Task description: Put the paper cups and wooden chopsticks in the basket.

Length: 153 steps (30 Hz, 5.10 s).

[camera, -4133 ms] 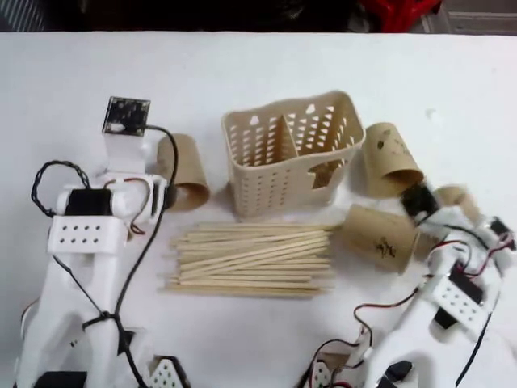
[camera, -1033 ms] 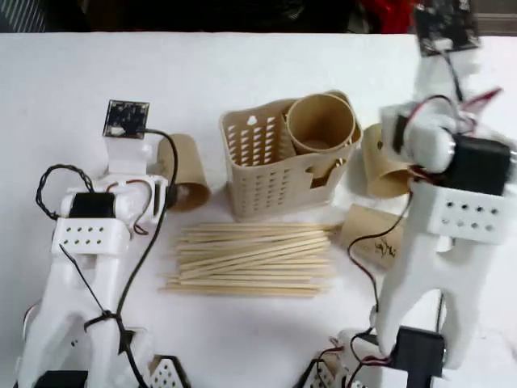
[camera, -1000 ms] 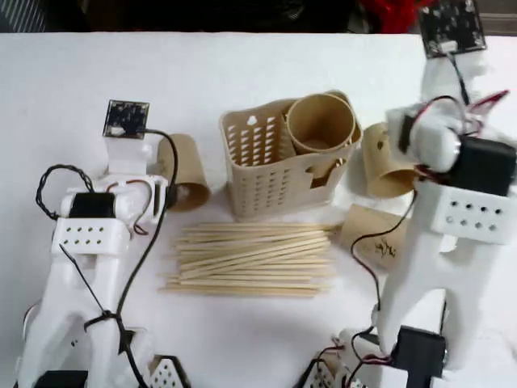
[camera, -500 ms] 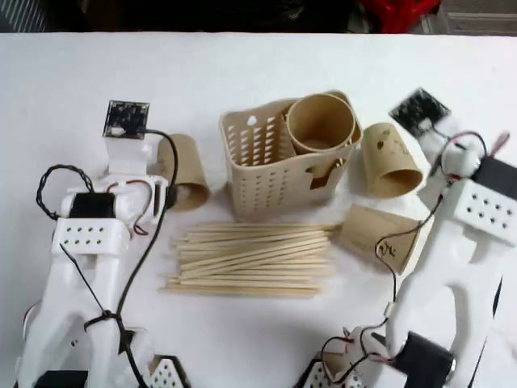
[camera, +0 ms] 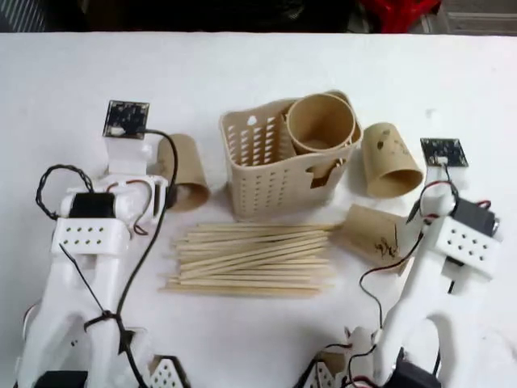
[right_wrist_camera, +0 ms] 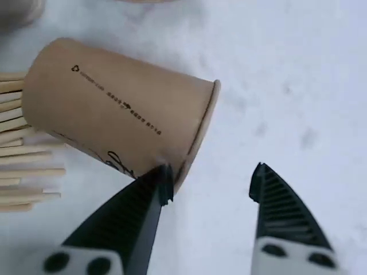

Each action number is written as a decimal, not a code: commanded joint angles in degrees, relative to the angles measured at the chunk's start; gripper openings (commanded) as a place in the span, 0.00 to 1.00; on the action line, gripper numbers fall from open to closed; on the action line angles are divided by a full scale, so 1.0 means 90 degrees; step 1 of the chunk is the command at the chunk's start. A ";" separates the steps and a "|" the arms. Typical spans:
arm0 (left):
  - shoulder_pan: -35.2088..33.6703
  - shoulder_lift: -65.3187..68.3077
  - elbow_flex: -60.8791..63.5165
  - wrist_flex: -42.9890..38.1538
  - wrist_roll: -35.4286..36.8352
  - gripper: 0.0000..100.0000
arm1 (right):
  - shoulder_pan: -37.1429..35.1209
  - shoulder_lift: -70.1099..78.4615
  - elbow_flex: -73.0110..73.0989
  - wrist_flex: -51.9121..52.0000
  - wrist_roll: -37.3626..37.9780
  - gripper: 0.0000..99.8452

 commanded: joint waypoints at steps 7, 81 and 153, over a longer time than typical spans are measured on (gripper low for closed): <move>0.0083 -0.0161 -0.0029 -0.0137 0.0059 0.24 | -0.1177 -0.0190 0.0723 -0.0962 -0.0752 0.23; 0.0347 -0.0171 0.0098 -0.0137 0.0049 0.24 | -0.2300 -0.2554 -0.3399 -0.0708 -0.0879 0.02; 0.0347 -0.0161 0.0107 -0.0147 0.0039 0.24 | -0.4039 0.1841 -0.8264 0.2730 0.0733 0.17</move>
